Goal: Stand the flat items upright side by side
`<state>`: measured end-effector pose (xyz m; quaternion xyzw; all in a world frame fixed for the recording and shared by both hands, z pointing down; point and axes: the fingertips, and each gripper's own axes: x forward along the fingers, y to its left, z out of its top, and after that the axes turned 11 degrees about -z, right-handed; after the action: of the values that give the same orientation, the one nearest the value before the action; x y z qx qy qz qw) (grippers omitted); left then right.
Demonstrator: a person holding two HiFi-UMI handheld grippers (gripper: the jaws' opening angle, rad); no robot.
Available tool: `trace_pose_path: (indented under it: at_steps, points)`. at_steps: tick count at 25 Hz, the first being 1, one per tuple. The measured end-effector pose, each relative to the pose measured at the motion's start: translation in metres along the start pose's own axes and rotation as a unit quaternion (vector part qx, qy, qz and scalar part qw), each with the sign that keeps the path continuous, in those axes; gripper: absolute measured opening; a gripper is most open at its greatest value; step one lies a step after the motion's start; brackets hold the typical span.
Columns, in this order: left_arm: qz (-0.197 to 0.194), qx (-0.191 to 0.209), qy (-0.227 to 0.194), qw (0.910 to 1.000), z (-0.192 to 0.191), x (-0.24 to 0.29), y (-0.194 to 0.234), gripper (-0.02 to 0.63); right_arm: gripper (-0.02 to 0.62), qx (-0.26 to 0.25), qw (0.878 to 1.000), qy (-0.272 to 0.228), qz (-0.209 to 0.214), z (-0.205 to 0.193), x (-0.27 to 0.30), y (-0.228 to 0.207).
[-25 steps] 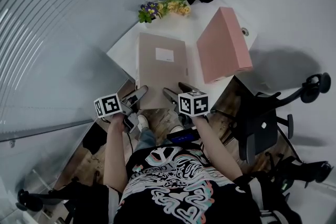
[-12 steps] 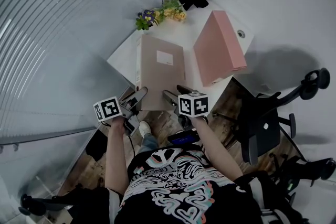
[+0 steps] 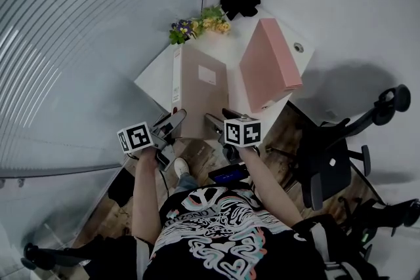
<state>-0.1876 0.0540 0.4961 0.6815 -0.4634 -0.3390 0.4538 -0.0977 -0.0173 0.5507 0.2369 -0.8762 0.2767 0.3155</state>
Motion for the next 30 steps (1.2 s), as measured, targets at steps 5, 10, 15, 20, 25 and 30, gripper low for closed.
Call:
trace_pose_path:
  at_steps: [5, 10, 15, 20, 25, 30]
  points:
    - [-0.010, 0.015, -0.004, 0.9998, 0.002, 0.008, -0.014, 0.291, 0.281, 0.030, 0.999, -0.013, 0.012, 0.005, -0.004, -0.006]
    - [-0.021, 0.025, -0.001, 0.9995, 0.001, 0.017, -0.023, 0.276, 0.298, 0.051, 0.998, -0.017, 0.021, 0.008, -0.007, -0.018]
    - [-0.025, 0.039, 0.006, 0.9989, -0.003, 0.028, -0.035, 0.272, 0.314, 0.064, 0.998, -0.018, 0.025, 0.010, -0.013, -0.030]
    - [-0.032, 0.046, 0.011, 0.9984, -0.006, 0.040, -0.042, 0.245, 0.316, 0.070, 0.997, -0.024, 0.023, 0.012, -0.018, -0.041]
    - [-0.015, 0.080, 0.034, 0.9961, -0.012, 0.050, -0.046, 0.227, 0.319, 0.079, 0.996, -0.029, 0.019, 0.012, -0.022, -0.050]
    - [-0.013, 0.096, 0.046, 0.9943, -0.018, 0.062, -0.051, 0.229, 0.327, 0.086, 0.996, -0.033, 0.013, 0.011, -0.027, -0.062]
